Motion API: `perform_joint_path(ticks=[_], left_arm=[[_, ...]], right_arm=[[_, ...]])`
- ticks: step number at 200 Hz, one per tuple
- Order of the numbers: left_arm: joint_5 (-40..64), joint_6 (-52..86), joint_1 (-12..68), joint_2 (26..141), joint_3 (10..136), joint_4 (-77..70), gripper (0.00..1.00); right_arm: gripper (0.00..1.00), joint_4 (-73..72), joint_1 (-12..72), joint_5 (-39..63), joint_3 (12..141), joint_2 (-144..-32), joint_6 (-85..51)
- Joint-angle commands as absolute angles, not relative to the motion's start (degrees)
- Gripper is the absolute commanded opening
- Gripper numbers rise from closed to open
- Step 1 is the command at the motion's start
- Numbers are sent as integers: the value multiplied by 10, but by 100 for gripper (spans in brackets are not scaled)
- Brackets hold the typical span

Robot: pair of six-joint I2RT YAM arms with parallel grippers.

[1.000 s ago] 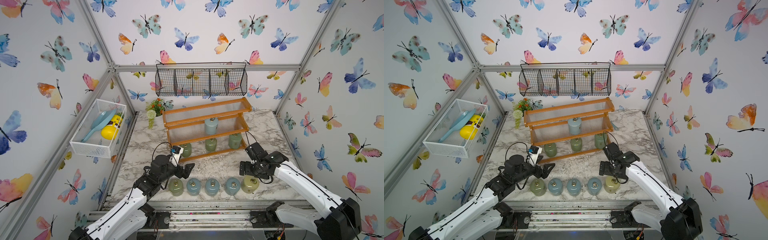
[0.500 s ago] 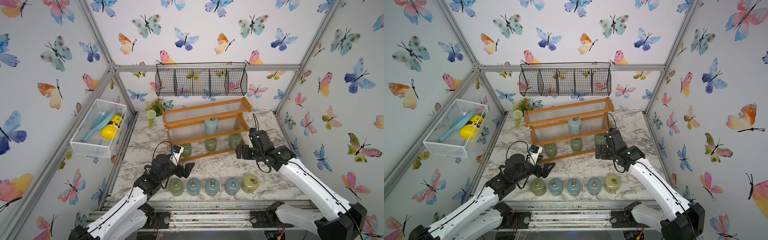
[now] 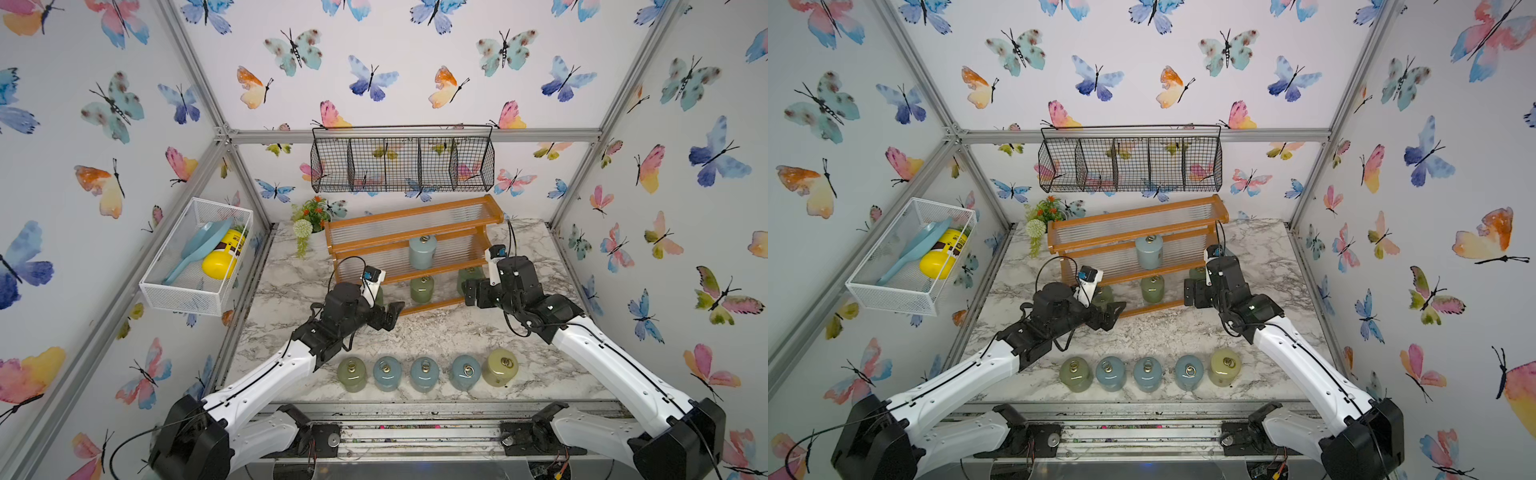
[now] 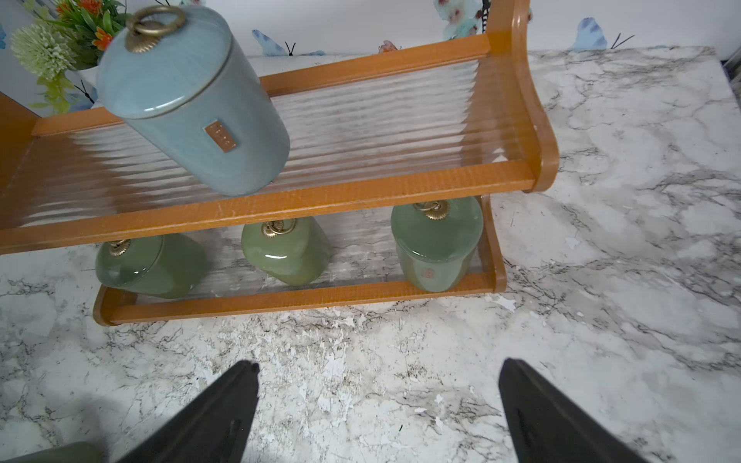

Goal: Remove the tea canisters from the shelf
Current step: Move the tea canister to the center of the board, then pick up the tea canister from the shelf.

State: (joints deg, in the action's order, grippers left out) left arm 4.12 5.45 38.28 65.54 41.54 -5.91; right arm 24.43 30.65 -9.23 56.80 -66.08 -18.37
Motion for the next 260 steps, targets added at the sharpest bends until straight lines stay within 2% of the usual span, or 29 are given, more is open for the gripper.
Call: perform_joint_path(ticks=[1,57,129,260], left_arm=[[-27,36,403,707,467,-97,98],[-178,27,464,827,552,-147,98],[-367,72,502,962,671,-170,98],[-442,88,509,1086,782,-217,99]], right_arm=[[99,202,300,-88,552,-649,-175],[99,200,287,-83,534,-636,-166],[99,204,273,-69,525,-628,-148],[99,207,246,-40,511,-620,-118]])
